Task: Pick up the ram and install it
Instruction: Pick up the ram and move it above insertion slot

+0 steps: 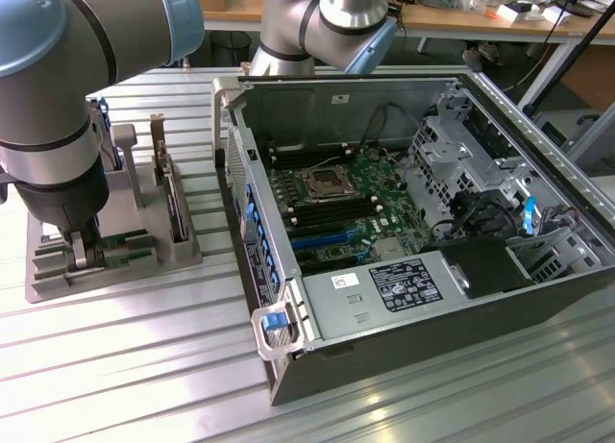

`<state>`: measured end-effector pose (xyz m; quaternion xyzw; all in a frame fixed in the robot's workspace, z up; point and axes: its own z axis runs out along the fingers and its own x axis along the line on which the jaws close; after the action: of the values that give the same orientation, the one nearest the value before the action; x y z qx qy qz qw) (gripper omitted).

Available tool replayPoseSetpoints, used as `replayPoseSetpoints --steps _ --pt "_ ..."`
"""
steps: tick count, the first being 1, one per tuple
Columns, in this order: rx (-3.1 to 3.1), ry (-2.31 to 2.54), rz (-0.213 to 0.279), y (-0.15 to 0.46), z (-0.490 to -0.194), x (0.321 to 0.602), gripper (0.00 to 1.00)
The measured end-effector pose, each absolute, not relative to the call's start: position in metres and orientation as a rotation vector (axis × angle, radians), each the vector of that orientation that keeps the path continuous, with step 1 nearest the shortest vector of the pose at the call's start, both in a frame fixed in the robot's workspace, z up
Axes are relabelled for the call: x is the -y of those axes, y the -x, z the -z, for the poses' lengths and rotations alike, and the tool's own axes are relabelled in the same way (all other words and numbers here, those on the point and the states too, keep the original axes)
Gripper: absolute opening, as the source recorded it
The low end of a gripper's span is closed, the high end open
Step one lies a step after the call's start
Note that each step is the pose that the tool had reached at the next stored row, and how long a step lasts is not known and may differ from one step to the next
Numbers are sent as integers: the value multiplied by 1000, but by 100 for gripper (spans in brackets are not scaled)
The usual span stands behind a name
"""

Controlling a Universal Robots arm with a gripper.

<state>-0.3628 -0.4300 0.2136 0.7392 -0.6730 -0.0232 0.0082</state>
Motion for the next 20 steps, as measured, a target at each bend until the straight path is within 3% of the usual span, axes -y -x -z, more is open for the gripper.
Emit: replayPoseSetpoints --steps 20 --pt "2104 -2310 72 363 -221 430 12"
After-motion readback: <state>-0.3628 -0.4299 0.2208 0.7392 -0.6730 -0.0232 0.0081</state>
